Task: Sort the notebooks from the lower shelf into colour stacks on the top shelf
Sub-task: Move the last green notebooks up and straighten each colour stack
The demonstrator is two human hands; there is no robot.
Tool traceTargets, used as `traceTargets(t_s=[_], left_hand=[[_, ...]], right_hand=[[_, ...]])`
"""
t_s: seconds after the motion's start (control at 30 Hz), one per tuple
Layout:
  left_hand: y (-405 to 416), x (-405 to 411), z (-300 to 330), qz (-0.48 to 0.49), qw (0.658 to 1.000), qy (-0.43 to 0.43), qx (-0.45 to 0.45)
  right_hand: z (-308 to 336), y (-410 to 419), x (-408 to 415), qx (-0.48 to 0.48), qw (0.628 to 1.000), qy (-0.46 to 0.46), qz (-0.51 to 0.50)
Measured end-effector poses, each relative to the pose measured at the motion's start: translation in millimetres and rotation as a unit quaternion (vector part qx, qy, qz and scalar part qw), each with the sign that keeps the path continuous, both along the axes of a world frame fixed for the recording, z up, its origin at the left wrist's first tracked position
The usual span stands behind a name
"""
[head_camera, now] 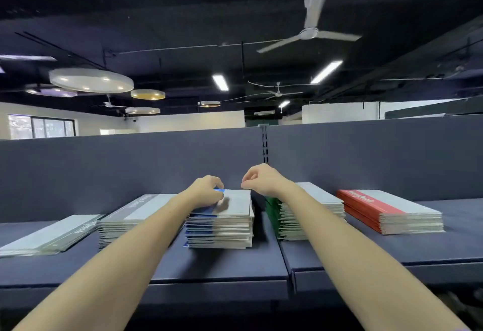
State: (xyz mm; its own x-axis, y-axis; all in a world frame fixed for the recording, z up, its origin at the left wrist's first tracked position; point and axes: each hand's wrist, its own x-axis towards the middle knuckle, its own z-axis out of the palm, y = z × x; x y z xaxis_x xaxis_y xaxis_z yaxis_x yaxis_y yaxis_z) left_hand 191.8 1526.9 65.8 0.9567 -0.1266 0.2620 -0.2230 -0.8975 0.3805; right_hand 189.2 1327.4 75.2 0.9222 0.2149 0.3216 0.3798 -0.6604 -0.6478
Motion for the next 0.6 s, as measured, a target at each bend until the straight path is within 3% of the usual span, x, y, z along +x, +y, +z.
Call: traceTargets(t_s=[0.17, 0.27, 0.37, 0.47, 0.6], left_hand=[[19, 7, -16, -0.020, 0.998, 0.038, -0.049], [21, 13, -24, -0.023, 0.988, 0.044, -0.148], [24, 23, -29, 0.006, 0.962, 0.093, -0.256], [24, 25, -29, 0.028, 0.972, 0.097, -0.214], [19, 24, -28, -0.013, 0.988, 0.071, -0.138]], right_hand=[[-35, 39, 8, -0.016, 0.994, 0.052, -0.090], [-56, 46, 9, 0.108, 0.985, 0.109, -0.076], [-70, 47, 18, 0.262, 0.950, 0.160, -0.054], [-68, 48, 14, 0.305, 0.938, 0.161, -0.043], [-63, 48, 21, 0.196, 0.962, 0.162, -0.098]])
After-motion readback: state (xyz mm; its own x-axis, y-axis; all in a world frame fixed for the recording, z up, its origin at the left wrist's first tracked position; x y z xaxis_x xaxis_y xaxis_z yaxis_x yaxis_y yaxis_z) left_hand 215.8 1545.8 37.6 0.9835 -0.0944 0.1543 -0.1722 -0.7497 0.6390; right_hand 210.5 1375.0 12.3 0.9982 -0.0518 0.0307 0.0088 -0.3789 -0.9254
